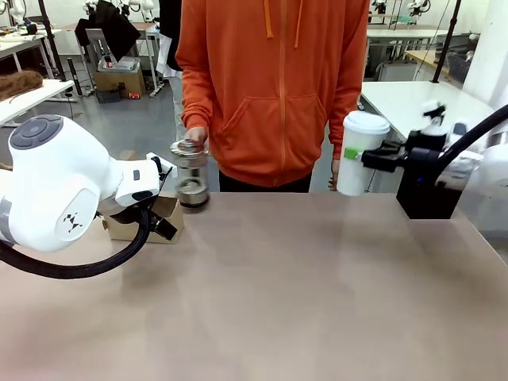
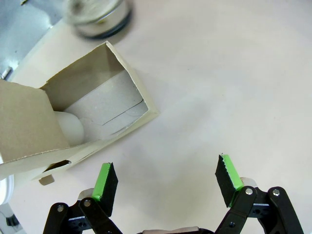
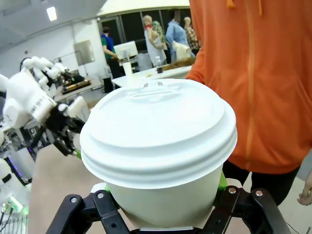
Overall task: Pour a drink into a cup and package it in a carrier.
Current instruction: When a person places the Paper Cup Lid on the 600 ml Paper Cup , lift the 600 ml Paper Cup.
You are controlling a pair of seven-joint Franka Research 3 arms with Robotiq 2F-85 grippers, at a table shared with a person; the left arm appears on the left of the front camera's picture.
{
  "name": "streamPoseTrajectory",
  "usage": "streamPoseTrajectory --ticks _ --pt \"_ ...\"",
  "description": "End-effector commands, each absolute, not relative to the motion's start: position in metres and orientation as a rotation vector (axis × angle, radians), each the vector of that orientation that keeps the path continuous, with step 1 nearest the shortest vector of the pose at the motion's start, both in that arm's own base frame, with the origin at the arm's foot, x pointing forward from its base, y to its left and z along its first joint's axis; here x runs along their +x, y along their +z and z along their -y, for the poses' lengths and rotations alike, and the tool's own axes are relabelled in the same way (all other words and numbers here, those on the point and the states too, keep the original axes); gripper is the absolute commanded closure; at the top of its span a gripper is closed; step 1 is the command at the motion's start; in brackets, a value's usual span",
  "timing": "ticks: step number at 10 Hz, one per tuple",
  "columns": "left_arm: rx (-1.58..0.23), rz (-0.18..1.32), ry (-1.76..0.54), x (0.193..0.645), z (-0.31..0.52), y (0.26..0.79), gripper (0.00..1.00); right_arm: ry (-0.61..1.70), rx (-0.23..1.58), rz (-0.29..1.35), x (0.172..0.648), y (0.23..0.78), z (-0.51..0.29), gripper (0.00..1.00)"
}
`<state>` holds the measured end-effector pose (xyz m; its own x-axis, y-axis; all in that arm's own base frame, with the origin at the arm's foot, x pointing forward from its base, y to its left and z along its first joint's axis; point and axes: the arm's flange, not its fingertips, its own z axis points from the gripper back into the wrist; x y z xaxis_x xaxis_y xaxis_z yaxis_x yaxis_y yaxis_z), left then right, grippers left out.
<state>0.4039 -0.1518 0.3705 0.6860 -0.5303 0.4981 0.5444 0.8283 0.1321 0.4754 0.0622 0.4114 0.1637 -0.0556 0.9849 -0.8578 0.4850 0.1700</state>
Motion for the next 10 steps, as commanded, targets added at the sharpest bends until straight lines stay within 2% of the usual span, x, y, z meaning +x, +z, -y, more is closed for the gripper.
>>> streamPoseTrajectory --ticks 1,5,6,7,10 --pt "-0.028 0.549 -0.602 0.404 0.151 0.371 0.0 0.713 0.923 1.25 0.447 0.448 -0.059 0.2" --pt "-0.028 0.549 -0.602 0.404 0.151 0.371 0.0 0.723 0.913 1.235 0.427 0.475 -0.068 0.2" --pt "-0.028 0.549 -0.602 0.404 0.151 0.371 0.0 0.736 0.985 1.219 0.426 0.47 -0.068 0.2" --pt "-0.028 0.549 -0.602 0.404 0.151 0.371 0.0 0.745 0.92 1.263 0.429 0.474 -0.067 0.2" --pt "-0.028 0.549 -0.602 0.404 0.151 0.371 0.0 0.745 0.92 1.263 0.429 0.474 -0.067 0.2"
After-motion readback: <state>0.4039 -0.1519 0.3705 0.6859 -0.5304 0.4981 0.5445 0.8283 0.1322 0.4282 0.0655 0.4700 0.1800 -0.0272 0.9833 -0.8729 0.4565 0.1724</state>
